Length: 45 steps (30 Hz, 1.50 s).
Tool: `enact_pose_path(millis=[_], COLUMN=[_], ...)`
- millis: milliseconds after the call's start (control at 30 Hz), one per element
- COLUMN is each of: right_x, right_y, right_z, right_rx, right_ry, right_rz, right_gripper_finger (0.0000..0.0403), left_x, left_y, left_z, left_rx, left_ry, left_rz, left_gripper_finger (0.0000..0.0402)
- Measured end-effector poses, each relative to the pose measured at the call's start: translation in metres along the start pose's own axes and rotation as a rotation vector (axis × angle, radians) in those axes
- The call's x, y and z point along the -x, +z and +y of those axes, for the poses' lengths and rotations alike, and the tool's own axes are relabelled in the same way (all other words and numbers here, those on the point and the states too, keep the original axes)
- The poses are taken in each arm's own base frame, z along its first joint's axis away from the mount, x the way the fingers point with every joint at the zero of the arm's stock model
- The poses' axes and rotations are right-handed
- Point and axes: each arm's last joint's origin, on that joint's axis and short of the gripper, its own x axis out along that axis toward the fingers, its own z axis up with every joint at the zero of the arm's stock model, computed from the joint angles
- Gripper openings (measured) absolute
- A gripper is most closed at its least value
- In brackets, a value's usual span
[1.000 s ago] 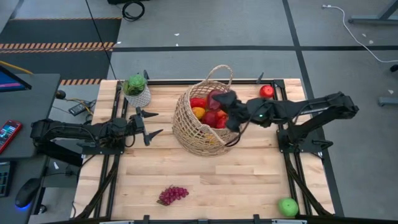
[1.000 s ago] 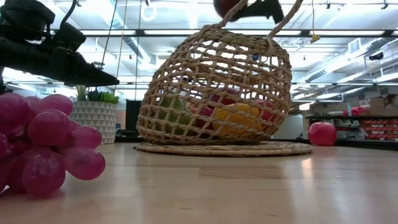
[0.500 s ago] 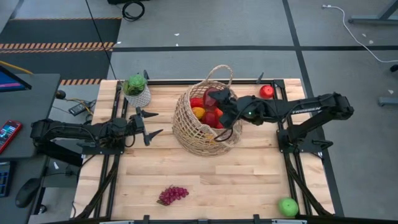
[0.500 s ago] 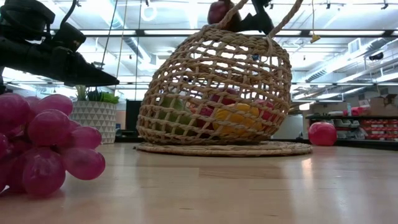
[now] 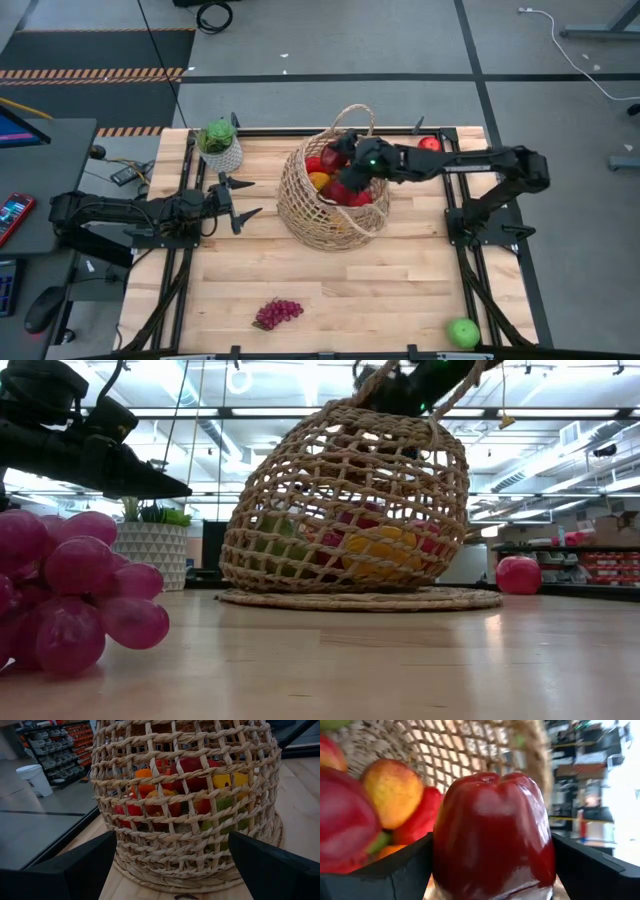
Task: Build produce basket
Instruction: Put the red malay apple into the brown basket, then put the green apple into the brown basket
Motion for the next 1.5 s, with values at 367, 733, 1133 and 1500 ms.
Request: enact_pose_path(millis=[367, 733, 1133, 1500], right_x=[-0.043, -0.049, -0.043, -0.023], right_y=[-0.008, -0.01, -0.003, 0.015], right_z=[0.026, 0.033, 0.035, 0.032], right_rx=[-0.154, -0.241, -0.244, -0.141], right_ry=[0.098, 0.109, -0.056, -0.2], right_rz=[0.109, 0.159, 0.351, 0.435], right_gripper_finger=[0.0373, 0.0373, 0.0398, 0.0399], left_x=[0.0, 0.0, 0.0, 0.0], left_y=[0.0, 0.0, 0.0, 0.0], left_z=[0.0, 0.0, 0.0, 0.0], left_rx=[0.0, 0.0, 0.0, 0.0], left_ry=[0.0, 0.0, 0.0, 0.0], left_rz=[0.0, 0.001, 0.001, 0.0], left_gripper_finger=[0.039, 0.039, 0.039, 0.039])
